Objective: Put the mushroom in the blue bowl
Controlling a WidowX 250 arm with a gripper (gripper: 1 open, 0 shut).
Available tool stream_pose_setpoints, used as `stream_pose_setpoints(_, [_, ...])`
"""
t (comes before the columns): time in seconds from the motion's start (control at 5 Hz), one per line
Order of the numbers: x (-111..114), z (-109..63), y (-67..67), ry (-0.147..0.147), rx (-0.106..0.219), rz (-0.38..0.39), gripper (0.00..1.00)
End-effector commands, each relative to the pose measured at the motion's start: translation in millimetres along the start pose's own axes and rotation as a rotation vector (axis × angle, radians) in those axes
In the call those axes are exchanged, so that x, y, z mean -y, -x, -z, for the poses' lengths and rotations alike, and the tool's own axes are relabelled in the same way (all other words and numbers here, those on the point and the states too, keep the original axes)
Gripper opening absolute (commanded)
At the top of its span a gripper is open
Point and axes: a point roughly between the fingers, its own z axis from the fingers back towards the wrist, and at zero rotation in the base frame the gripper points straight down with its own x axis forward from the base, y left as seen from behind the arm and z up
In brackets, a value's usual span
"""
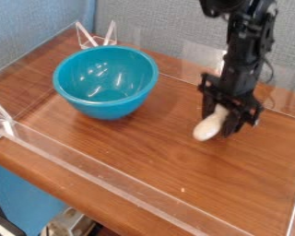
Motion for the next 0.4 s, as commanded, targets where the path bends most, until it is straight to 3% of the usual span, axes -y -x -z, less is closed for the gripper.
stream_pose_setpoints(0.0, [-19.2, -48.4, 5.7, -0.030, 0.081, -0.054, 0.00])
stream_pose_setpoints(0.2, [-49.5, -58.8, 21.9, -0.038, 0.075, -0.138, 0.00])
